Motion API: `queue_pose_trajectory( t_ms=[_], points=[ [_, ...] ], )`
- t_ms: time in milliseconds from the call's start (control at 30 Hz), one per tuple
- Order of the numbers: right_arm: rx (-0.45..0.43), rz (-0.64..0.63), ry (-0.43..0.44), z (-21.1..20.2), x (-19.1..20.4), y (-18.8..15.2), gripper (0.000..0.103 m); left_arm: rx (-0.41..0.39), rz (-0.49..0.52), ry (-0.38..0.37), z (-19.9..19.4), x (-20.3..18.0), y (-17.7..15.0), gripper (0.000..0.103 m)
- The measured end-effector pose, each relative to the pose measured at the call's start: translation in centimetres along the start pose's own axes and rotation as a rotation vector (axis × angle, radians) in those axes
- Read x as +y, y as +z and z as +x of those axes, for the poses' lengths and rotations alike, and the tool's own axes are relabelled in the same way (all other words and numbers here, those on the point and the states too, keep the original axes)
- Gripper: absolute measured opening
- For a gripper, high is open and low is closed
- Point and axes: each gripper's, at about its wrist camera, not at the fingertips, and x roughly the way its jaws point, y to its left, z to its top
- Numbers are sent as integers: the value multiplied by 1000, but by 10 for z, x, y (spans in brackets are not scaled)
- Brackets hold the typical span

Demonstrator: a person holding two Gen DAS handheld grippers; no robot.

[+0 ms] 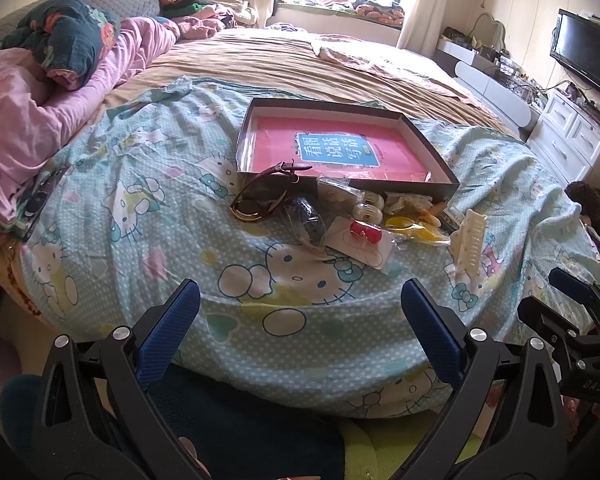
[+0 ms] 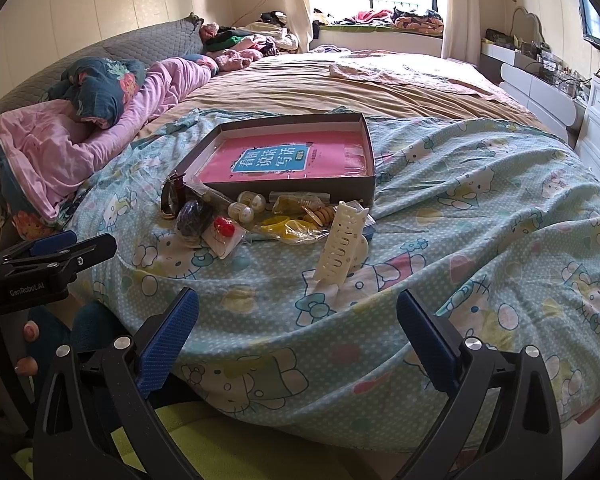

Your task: Organize jewelry

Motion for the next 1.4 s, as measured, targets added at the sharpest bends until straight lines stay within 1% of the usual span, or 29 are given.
queue_pose_trajectory(
  t_ms=[300, 533, 833, 1200, 1300, 1367, 1400],
  points=[
    [-2, 0, 1, 1, -1, 0, 99, 2, -2, 3, 0, 0, 0, 94],
    [9, -6, 9, 9, 2, 1, 99, 19, -16, 18, 7, 5, -3, 94],
    [13, 4, 4, 23, -3, 11, 99, 45, -54, 25, 23, 24, 2, 94],
    [22, 21, -14, 48, -13, 24, 99, 77, -116, 64, 58, 61, 16, 94],
    [23, 18, -19, 54, -15, 25, 99, 78, -127, 48, 73, 74, 24, 94],
    [29, 24, -20, 59, -17, 26, 99, 86, -134, 51, 81, 79, 28, 94],
    [30, 25, -19, 61, -18, 27, 99, 83, -121, 56, 86, 79, 29, 94]
  ],
)
